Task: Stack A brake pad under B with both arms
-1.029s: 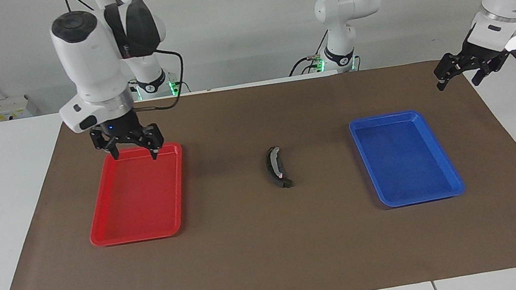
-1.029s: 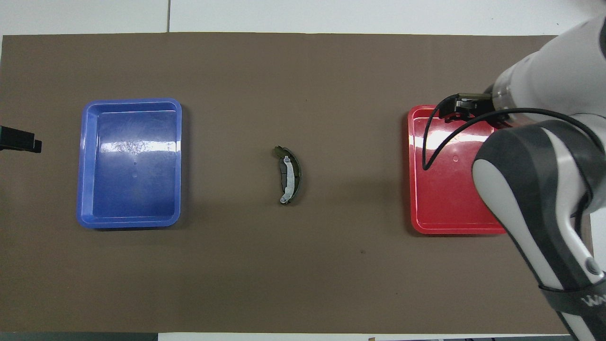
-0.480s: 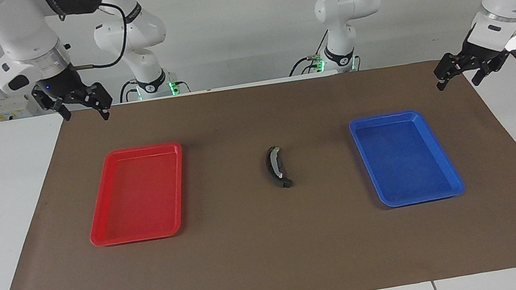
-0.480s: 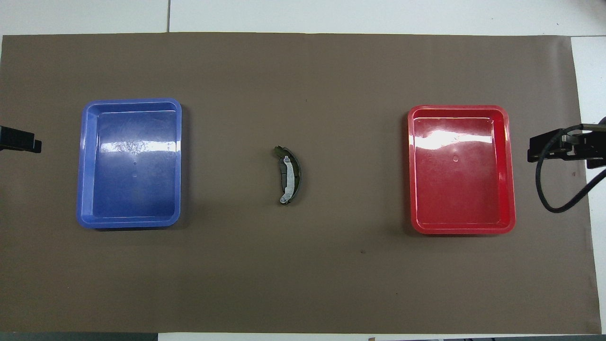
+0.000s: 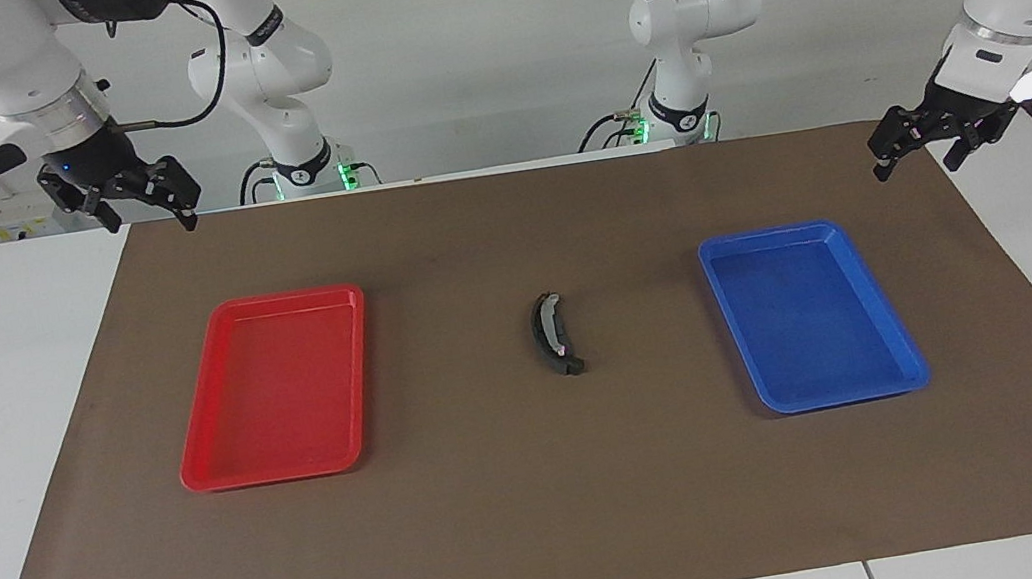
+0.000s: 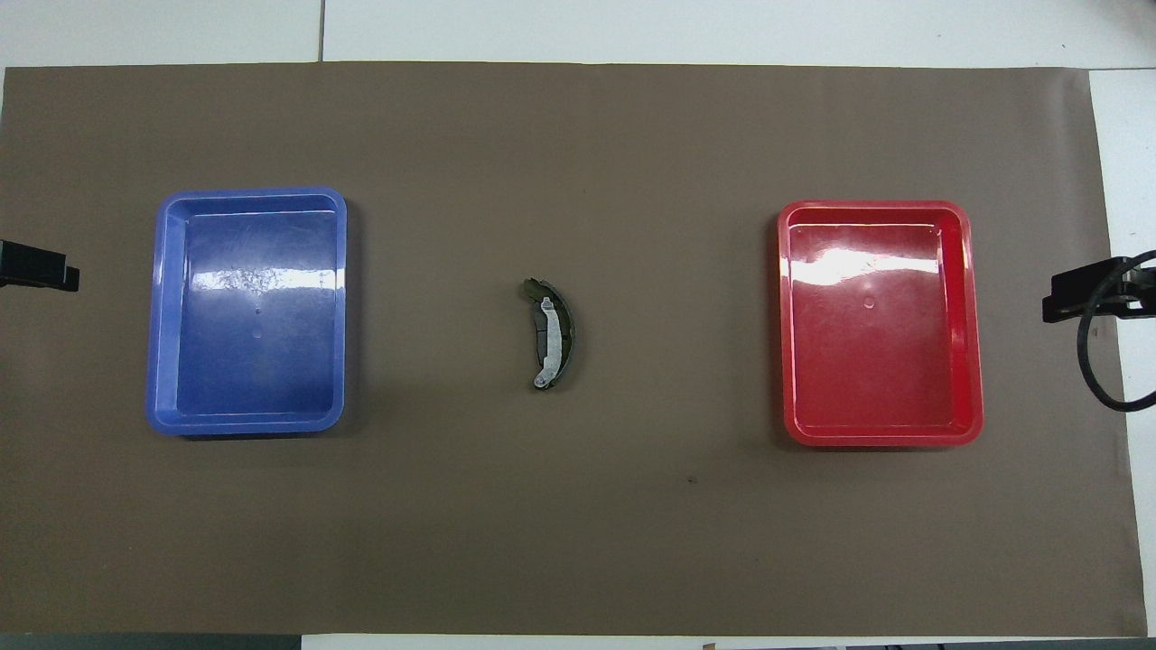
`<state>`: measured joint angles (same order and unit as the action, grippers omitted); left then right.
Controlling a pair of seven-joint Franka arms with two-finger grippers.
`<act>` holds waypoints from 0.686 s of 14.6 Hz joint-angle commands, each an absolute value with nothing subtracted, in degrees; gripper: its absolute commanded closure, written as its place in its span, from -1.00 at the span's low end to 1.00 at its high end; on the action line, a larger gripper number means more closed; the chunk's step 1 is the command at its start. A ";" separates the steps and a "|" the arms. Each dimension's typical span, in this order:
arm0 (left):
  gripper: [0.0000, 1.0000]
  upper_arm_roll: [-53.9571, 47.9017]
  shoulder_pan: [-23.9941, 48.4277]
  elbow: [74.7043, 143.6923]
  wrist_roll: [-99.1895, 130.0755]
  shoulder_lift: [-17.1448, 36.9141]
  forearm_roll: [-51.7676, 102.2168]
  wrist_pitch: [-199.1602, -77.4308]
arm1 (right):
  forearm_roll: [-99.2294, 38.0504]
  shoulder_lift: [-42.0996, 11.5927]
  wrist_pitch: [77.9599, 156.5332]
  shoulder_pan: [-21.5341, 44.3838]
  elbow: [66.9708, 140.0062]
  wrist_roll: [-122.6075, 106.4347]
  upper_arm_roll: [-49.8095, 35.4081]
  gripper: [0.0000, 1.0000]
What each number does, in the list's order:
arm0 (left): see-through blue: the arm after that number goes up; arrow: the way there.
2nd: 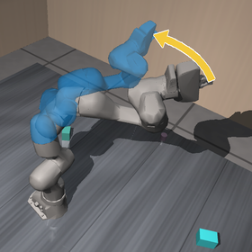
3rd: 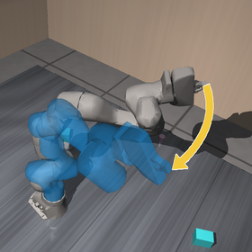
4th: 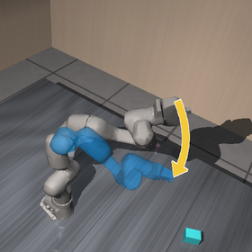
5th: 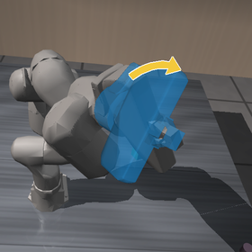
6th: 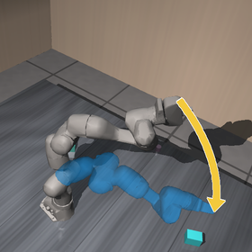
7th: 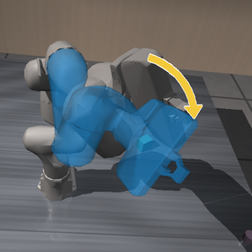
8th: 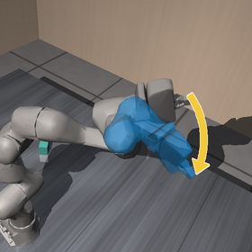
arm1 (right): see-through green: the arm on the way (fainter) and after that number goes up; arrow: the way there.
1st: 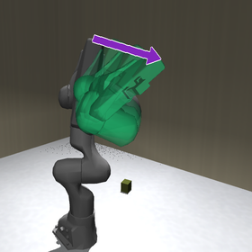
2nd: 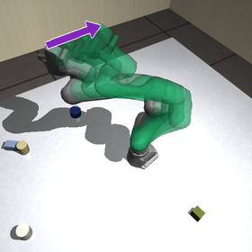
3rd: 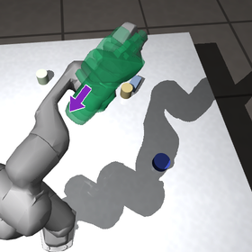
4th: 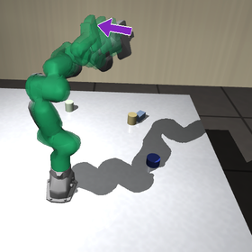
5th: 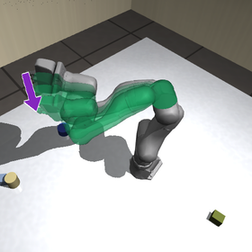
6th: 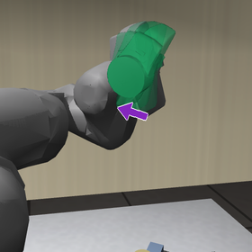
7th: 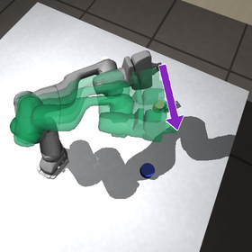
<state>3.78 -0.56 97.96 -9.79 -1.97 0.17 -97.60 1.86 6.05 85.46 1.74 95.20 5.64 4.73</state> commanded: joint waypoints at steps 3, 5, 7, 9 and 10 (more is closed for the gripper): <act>-0.99 3.43 -0.88 99.40 -9.05 -3.08 -0.62 -98.35 | 0.70 5.19 82.44 0.44 92.02 3.25 2.38 -1.00; -1.00 3.43 -0.88 99.40 -9.05 -3.08 -0.62 -98.35 | 0.70 5.10 82.35 0.62 91.93 3.25 2.28 -1.00; -0.99 3.51 -0.88 99.40 -9.05 -2.99 -0.70 -98.35 | 0.70 5.19 82.53 1.31 92.02 3.43 2.46 -1.00; -1.00 3.43 -0.88 99.40 -9.05 -2.99 -0.62 -98.35 | 0.70 5.19 82.97 1.85 92.29 3.43 2.90 -1.00; -1.00 3.43 -0.88 99.49 -9.05 -3.08 -0.62 -98.35 | 0.70 5.19 82.97 1.85 92.29 3.43 2.99 -1.00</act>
